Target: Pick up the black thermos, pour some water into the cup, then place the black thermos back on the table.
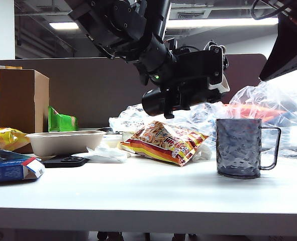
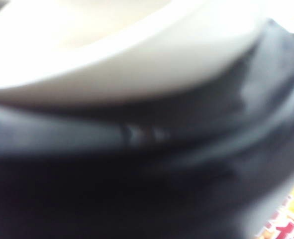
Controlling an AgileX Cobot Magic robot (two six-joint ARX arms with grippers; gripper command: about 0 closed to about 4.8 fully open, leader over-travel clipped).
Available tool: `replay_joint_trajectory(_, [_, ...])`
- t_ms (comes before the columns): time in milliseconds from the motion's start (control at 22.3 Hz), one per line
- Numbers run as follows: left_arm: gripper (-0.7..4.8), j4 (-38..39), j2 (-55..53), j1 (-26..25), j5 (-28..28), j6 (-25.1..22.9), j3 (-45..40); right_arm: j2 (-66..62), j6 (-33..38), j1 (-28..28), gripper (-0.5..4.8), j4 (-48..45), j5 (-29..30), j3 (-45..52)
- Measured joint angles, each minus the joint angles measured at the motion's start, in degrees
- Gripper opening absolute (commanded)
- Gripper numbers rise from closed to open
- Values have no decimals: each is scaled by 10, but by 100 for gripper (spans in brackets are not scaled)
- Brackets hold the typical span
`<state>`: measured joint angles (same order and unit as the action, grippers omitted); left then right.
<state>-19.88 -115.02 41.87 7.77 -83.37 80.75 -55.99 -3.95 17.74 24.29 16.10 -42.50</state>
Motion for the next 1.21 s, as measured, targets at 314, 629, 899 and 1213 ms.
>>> replay_joint_trajectory(314, [-6, -52, 0, -2, -56, -4, 1, 0, -3, -2, -6, -18, 26, 0])
replay_joint_trajectory(629, [-6, -47, 0, -3, -62, -38, 0, 15, -3, -2, -6, -3, 32, 0])
replay_joint_trajectory(899, [-6, -48, 0, -3, -63, -81, 1, 30, -3, -2, -6, 7, 32, 0])
replay_joint_trajectory(1213, [-6, -58, -2, -18, -77, -124, 5, 30, -6, -2, -6, 13, 32, 0])
